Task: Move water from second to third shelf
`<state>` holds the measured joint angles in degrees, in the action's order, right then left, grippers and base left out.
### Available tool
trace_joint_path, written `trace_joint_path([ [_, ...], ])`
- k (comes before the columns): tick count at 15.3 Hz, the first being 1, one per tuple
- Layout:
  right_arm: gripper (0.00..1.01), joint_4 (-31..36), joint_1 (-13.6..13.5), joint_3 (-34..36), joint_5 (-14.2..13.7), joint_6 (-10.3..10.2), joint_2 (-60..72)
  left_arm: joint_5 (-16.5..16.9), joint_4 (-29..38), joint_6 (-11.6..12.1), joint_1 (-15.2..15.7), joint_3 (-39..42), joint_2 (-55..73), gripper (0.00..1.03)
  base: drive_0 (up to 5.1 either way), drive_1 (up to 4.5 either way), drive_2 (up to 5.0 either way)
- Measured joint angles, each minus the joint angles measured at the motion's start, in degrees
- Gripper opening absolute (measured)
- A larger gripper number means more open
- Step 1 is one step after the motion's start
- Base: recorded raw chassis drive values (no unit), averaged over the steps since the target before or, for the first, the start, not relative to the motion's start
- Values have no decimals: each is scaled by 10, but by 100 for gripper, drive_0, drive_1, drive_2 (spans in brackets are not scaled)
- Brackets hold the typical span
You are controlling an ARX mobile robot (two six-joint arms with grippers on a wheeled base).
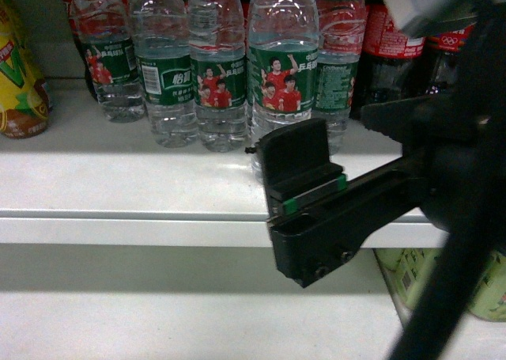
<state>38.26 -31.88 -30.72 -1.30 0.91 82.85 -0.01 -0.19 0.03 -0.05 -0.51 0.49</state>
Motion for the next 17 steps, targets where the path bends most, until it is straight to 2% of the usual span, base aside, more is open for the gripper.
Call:
trace_joint_path([
  [5,98,-25,4,-90,-5,-16,80,0,0,0,0,0,0,98,0,0,0],
  [7,98,-45,4,-120,-9,-34,92,0,0,0,0,0,0,98,0,0,0],
  [10,98,-83,6,-170,-36,-61,129,0,0,0,0,0,0,98,0,0,0],
  [12,98,-93,16,-217,-67,-81,166,0,0,0,0,0,0,98,0,0,0],
  [14,98,-91,21,-240,-82,-87,182,0,0,0,0,0,0,98,0,0,0],
  [17,98,-96,23,-269,-86,-95,210,0,0,0,0,0,0,98,0,0,0],
])
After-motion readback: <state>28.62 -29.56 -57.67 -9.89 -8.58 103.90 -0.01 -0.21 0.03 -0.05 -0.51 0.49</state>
